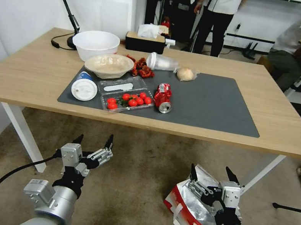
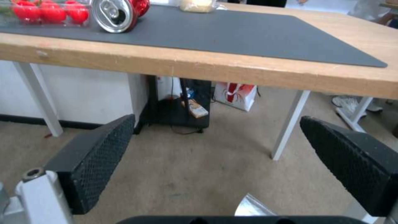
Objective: Pick up the food delivery bag from the floor and place it on the table.
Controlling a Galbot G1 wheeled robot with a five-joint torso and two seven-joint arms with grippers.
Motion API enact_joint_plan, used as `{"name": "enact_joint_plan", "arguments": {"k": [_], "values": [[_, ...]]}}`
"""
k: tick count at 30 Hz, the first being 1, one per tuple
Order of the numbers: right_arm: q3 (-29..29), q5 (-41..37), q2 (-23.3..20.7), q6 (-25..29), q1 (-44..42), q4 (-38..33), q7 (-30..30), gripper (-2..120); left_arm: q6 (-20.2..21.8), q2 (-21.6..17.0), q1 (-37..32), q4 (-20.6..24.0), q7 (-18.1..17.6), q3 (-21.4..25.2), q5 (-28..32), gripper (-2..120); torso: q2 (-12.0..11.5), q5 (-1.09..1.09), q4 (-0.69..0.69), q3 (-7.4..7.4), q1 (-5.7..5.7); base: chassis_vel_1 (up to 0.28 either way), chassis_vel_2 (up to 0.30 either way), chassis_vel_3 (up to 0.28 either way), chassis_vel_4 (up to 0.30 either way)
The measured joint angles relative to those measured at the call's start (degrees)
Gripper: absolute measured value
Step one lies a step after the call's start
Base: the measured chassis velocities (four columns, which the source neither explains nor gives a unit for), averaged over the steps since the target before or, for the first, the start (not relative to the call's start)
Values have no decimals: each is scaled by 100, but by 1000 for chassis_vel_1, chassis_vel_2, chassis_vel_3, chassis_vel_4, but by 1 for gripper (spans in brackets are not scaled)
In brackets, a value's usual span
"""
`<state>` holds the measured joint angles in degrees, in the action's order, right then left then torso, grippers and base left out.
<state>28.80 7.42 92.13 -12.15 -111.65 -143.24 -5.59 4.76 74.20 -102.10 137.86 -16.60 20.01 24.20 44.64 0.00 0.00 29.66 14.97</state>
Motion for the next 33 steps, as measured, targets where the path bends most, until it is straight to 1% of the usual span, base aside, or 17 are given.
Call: {"name": "enact_joint_plan", "arguments": {"k": [7,16,19,33], "values": [[-1,2,0,-12,7,0,0,100,19,-17,7,-35,21,7,-18,100,-206,0,0,-116,-90,0,0,0,0],[-1,2,0,-25,12,0,0,100,18,-18,13,-48,20,8,-19,100,-394,0,0,-230,-163,0,0,0,0],[0,2,0,-31,17,0,1,100,17,-17,17,-49,19,9,-19,100,-511,0,0,-299,-211,0,0,0,0],[8,-11,0,-72,52,16,2,100,17,-32,43,-76,19,16,-4,100,-813,0,0,-485,-329,0,0,0,0]]}}
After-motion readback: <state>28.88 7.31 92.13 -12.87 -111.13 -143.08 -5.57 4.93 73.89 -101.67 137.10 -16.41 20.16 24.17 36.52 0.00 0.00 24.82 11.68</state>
